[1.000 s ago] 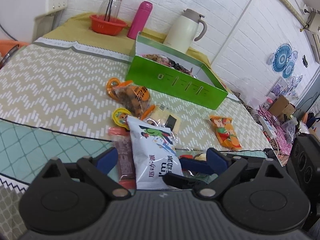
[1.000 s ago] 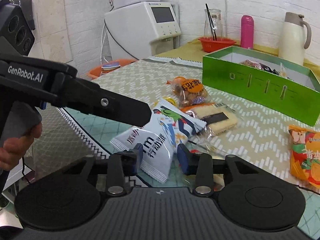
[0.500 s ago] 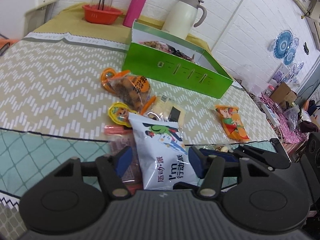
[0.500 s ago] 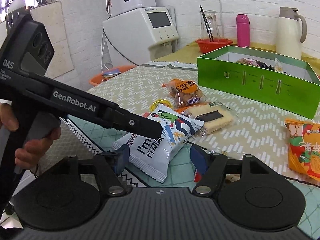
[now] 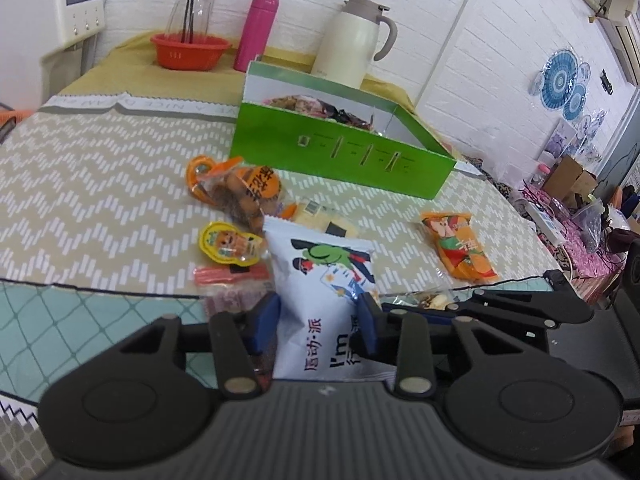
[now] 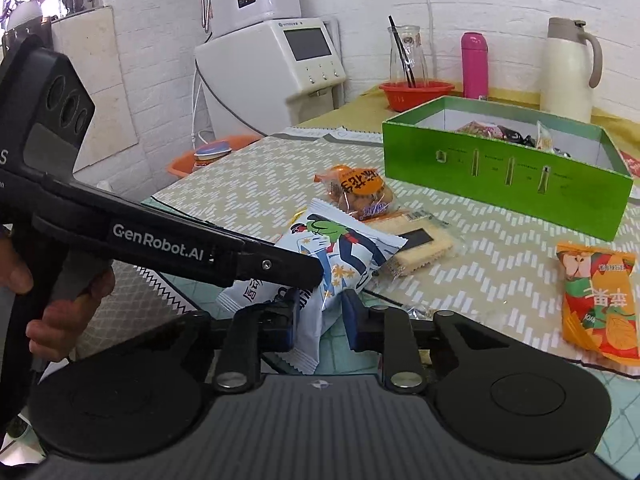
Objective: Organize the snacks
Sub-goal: 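Grasp the white I'm snack bag with the left gripper, then carry the white snack bag into the green box and open the left gripper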
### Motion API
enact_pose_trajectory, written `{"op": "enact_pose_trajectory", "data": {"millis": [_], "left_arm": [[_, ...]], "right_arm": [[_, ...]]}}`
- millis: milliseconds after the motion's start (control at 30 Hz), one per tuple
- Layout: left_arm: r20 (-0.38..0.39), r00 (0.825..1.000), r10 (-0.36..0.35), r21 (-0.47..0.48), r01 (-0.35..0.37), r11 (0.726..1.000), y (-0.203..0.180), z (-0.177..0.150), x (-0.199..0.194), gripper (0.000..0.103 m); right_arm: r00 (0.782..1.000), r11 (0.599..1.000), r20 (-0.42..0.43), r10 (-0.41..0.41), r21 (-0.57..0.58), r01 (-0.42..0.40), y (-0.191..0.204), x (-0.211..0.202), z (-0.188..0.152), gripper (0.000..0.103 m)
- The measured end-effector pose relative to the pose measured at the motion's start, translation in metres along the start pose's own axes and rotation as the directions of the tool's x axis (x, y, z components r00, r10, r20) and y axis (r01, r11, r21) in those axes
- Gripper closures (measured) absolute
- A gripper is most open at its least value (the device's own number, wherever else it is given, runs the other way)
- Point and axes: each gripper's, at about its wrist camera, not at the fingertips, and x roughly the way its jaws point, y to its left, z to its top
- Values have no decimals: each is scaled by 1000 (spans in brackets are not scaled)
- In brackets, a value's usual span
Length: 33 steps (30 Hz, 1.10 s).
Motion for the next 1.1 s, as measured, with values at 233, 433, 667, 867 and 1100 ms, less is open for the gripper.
{"op": "enact_pose_trajectory", "data": {"millis": [233,433,667,867,1100], "left_arm": [[120,992,-31,43,26,999,-18,45,-10,68],[185,982,-44,62,33,998,-27,100,9,68],[179,981,-78,42,72,997,-23,157,56,68],[153,985,-85,30,81,996,-18,179,102,68],[88,991,-97,-21,99,995,-2,189,153,68]], "right_arm": [[992,998,115,-47,-41,52,-8,-18,36,62],[976,992,191,-104,-52,115,-30,-11,78,62],[961,987,229,-158,5,161,-76,13,113,62],[961,984,210,-178,63,168,-113,39,121,62],[968,979,165,-189,102,174,-147,67,117,62]]}}
